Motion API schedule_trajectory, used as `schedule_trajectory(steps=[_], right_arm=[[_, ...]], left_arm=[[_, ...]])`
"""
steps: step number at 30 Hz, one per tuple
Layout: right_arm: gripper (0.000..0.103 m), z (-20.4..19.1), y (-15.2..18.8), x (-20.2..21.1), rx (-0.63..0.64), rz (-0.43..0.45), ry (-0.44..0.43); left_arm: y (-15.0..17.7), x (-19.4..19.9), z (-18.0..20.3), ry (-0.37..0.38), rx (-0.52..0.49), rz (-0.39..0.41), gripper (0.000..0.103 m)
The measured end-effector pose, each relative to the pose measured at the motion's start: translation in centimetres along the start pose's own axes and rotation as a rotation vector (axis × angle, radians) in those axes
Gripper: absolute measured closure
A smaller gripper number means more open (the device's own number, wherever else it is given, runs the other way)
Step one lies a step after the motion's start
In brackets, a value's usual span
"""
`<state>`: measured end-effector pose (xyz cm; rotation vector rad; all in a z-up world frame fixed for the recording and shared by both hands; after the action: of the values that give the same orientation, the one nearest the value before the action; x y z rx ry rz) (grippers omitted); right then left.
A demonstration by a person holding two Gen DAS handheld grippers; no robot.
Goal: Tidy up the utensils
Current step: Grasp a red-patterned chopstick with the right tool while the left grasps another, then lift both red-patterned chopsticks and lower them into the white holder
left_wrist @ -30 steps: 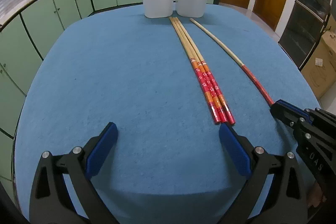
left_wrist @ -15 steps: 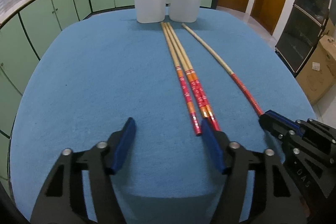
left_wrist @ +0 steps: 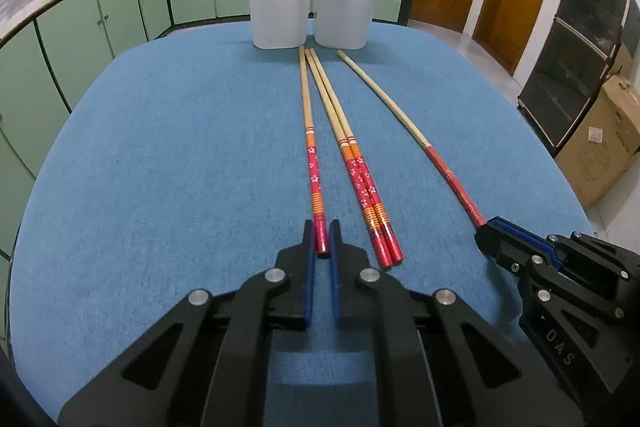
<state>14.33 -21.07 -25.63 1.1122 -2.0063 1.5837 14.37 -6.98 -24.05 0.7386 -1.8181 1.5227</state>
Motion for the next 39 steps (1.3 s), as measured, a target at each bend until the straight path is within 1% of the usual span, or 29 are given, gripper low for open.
schedule_trajectory(steps=[2,4,6,8,14,18,22,27,31,35,39], right_arm=[[0.097,-0.2,-0.1,0.2,0.02,-0.001,0.008],[0.097,-0.5,-0.3,0.9,0.03,0.015,0.001],[0.097,-0.7,-0.7,1.6,0.032,0.029,-0.012],[0.097,-1.2,-1.5,2.8,0.06,0.049,-0.014],[0.097,-2.5,-4.5,6.2,0.101,0.106,-0.042],[0.097,-3.2,-7.4,8.9,0.122,0.148,-0.064],[0.097,-3.9,-10.6,11.0,0.139,0.18,-0.098],[0.097,-4.6,-13.7,12.4,0.17,0.179,-0.134],[0.097,-5.1,-16.4,12.6,0.2,0.146,-0.151],[0.097,-5.1,-18.2,12.6,0.23,0.111,-0.133],[0.097,-5.6,-19.7,13.0,0.266,0.098,-0.136]], left_arm=[[0.0,0.3,-0.3,-0.004,0.0,-0.003,0.097],[-0.1,1.1,-0.9,-0.013,-0.007,0.013,0.098],[-0.6,2.4,-1.7,-0.047,-0.039,0.055,0.098],[-1.2,3.6,-2.4,-0.061,-0.055,0.089,0.098],[-5.0,8.3,-4.1,-0.072,-0.056,0.212,0.098],[-8.0,11.3,-5.0,-0.051,-0.047,0.285,0.098],[-11.0,13.6,-5.6,-0.023,-0.033,0.34,0.098],[-14.0,14.9,-5.8,0.01,-0.042,0.376,0.098],[-15.8,15.1,-5.5,0.044,-0.061,0.374,0.098],[-17.4,15.1,-5.5,0.069,-0.074,0.37,0.098],[-18.4,15.8,-5.6,0.078,-0.079,0.387,0.098]])
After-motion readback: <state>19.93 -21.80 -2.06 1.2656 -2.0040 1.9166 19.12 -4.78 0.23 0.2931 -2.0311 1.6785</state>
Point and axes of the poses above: each gripper's, at about its wrist camera, not at the fingertips, and x roughly against the way its jaws point, z to its right, y to its underside, the point moved 8 cm from there along -x, roughly the way its jaws point, and after that the axes turned 13 degrees about -y, right-handed, at the moved point
